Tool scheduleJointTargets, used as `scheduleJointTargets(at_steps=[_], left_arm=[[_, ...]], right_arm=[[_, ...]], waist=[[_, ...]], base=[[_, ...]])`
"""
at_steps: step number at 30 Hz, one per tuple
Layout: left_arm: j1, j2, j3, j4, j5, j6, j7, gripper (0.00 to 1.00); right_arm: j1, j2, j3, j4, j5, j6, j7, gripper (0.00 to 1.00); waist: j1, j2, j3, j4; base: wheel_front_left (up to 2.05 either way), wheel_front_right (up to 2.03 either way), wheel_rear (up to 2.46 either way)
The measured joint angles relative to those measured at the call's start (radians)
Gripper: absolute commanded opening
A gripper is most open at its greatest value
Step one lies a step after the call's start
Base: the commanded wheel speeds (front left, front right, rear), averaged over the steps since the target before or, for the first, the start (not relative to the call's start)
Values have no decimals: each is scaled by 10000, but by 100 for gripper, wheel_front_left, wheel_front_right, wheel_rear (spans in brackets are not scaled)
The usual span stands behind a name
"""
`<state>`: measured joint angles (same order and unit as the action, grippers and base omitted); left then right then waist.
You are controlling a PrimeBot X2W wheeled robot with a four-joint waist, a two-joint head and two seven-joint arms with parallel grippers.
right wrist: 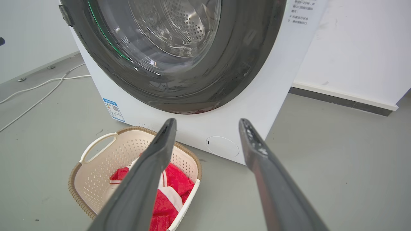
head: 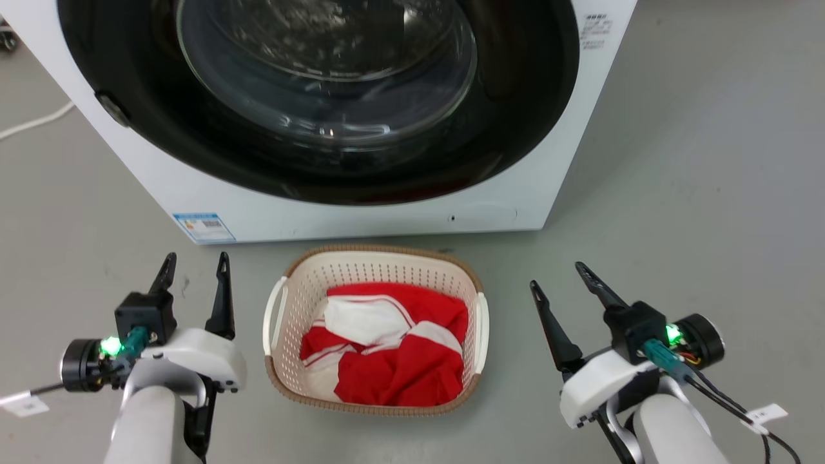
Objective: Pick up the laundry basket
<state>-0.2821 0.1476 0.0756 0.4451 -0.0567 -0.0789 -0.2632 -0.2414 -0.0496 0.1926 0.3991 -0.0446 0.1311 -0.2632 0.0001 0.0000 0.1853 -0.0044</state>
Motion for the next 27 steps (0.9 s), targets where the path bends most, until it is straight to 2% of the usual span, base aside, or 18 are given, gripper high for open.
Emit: scheduleJointTargets(at_steps=[4, 11, 17, 27], left_arm=[[-1014, 374, -128, 1411, -8, -253, 2, 100], [-2488, 719, -504, 3271, -217, -443, 0, 100], [-3760, 920, -1214, 5152, -522, -502, 100, 100], [-5198, 1162, -2773, 6763, -1503, -504, 491, 100]], right_arm=[[-1023, 0, 514, 1482, 31, 0, 0, 100], [-2275, 0, 1166, 2986, 98, 0, 0, 100], [-3213, -6, 1935, 4134, 554, 0, -2, 100], [-4586, -4, 3139, 5975, 1363, 0, -2, 100]], waist=[[0, 0, 768, -23], [1, 0, 1905, -55], [1, 0, 2804, -113], [1, 0, 4093, -152]], base=[[0, 0, 0], [0, 0, 0], [0, 0, 0], [0, 0, 0]])
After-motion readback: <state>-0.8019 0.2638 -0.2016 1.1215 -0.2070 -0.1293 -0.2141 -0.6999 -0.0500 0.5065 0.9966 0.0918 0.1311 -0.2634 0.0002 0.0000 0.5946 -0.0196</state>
